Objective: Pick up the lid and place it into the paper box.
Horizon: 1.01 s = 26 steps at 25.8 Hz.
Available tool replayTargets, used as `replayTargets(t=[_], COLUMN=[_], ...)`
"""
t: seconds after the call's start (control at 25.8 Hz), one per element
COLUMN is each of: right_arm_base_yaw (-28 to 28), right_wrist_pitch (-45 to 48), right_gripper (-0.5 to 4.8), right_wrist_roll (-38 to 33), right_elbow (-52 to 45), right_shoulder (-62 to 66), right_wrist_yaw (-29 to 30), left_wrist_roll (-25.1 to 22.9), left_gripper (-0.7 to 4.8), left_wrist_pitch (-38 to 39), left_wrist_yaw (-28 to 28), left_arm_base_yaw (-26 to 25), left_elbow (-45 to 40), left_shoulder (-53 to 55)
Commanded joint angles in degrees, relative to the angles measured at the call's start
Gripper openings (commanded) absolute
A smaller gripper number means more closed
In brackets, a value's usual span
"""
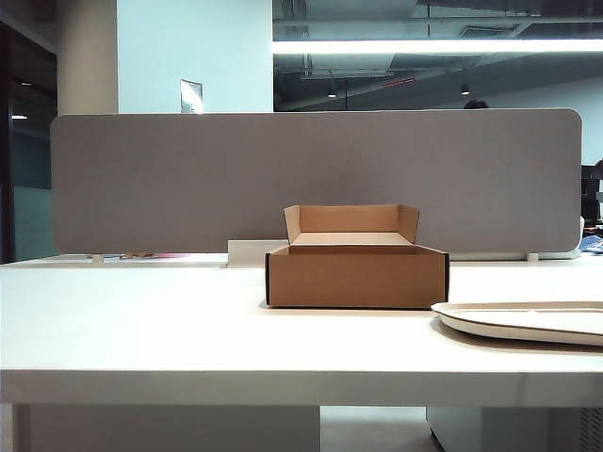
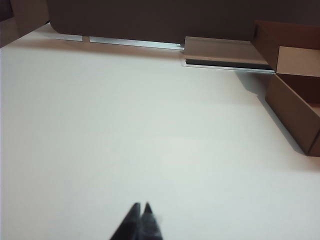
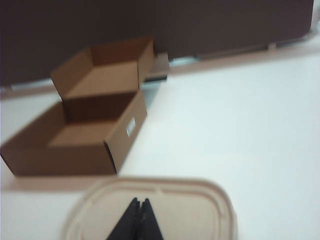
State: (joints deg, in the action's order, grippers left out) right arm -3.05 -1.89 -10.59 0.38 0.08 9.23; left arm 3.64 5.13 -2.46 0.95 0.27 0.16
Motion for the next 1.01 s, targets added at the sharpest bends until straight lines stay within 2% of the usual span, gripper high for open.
replayTargets(t=[0.04,0.15,0.39,0.54,0.81,0.89,1.01], right_arm_base_yaw=[0.04,0.07,0.04,0.04,-0.02,-0.02,-0.04], right_wrist_pitch=[3.65,-0.17,-8.7,-12.22,-12.9,-12.9,-12.92], right_gripper=[-0.09,-0.09,-0.09,-0.09,-0.08,0.06,0.7], right_wrist_roll=[-0.61,-0.5,0.35,0.35,0.33,0.33,0.33], right_elbow=[1.16,4.68,12.24,18.25,24.87,26.75,30.25], right_shoulder=[-0.04,0.17,1.11,8.28,22.77,27.1,34.99], right_wrist_yaw=[0.11,0.04,-0.24,-0.15,-0.15,-0.15,-0.13], left_wrist_roll=[-0.2,-0.2,-0.22,-0.22,-0.2,-0.2,-0.2], left_gripper=[-0.04,-0.05,-0.05,-0.05,-0.05,-0.05,-0.05], left_wrist_pitch=[-1.09,-1.05,-0.96,-0.96,-0.94,-0.94,-0.94], left_wrist_yaw=[-0.35,-1.16,-11.21,-19.69,-26.67,-27.28,-27.3], left_arm_base_yaw=[0.04,0.07,0.07,0.09,0.11,0.11,0.11], left_elbow=[0.17,0.17,0.17,0.17,0.17,0.17,0.17], left_shoulder=[0.07,0.07,0.07,0.07,0.07,0.07,0.07])
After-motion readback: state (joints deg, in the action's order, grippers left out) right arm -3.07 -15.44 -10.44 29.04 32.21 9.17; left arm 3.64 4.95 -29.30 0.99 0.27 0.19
